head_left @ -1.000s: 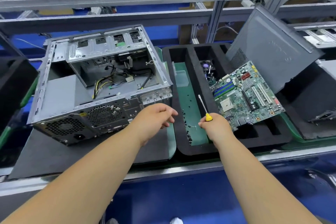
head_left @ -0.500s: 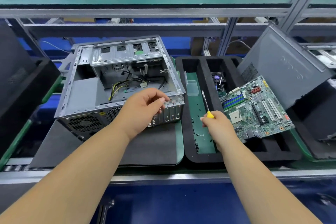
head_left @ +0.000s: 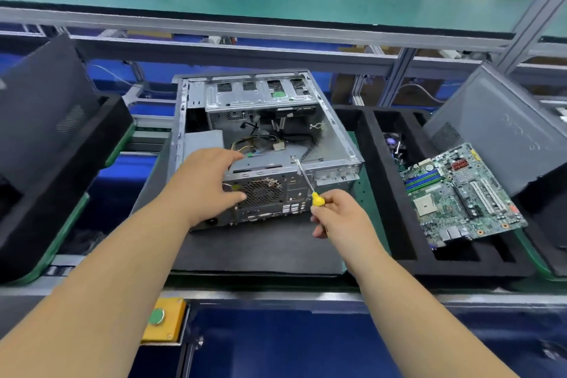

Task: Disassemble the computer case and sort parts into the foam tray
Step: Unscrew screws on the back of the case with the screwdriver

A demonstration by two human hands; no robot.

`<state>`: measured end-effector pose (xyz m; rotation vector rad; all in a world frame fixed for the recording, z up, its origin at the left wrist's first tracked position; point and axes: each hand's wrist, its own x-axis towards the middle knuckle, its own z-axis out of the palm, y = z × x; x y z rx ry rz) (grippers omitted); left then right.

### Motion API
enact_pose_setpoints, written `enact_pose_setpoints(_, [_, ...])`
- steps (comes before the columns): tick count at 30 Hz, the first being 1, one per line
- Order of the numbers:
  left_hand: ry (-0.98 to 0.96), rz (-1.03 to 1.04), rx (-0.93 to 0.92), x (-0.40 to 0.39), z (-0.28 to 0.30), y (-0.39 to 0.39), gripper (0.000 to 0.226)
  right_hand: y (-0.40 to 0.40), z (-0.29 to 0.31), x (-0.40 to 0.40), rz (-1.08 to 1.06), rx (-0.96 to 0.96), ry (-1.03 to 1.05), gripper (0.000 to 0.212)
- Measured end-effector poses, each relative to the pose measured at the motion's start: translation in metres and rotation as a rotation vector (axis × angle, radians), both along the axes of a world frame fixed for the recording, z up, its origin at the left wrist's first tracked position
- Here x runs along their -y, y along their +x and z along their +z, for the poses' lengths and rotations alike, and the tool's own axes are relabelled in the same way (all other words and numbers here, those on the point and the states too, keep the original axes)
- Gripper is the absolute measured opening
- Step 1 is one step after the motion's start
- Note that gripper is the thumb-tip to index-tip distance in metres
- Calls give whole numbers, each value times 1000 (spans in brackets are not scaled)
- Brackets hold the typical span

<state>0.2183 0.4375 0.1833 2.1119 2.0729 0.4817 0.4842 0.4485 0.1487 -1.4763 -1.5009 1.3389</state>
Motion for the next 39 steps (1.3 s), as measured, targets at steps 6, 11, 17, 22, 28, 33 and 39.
enact_pose_setpoints(6, [29, -154, -121, 2, -14, -18, 73, -44, 7, 40, 13, 10, -23, 7])
enact_pose_setpoints(11, [84, -201, -159, 2, -24, -22, 68, -74, 8, 64, 3, -39, -74, 12])
enact_pose_setpoints(17, [136, -183, -220, 5, -28, -19, 68, -98, 6, 69, 8, 8, -80, 17])
enact_pose_setpoints(22, [174, -161, -222, 4, -31, -18, 58, -103, 5, 69, -20, 14, -62, 20])
enact_pose_setpoints(28, [189, -133, -163, 2, -31, -16, 47, -102, 6, 68, -55, 45, -63, 21])
enact_pose_setpoints(33, [181, -113, -141, 1, -31, -16, 44, -105, 7, 65, -57, 36, -93, 19])
enact_pose_setpoints(39, [205, -105, -115, 2, -32, -16, 39, -109, 9, 67, -63, -29, -110, 17])
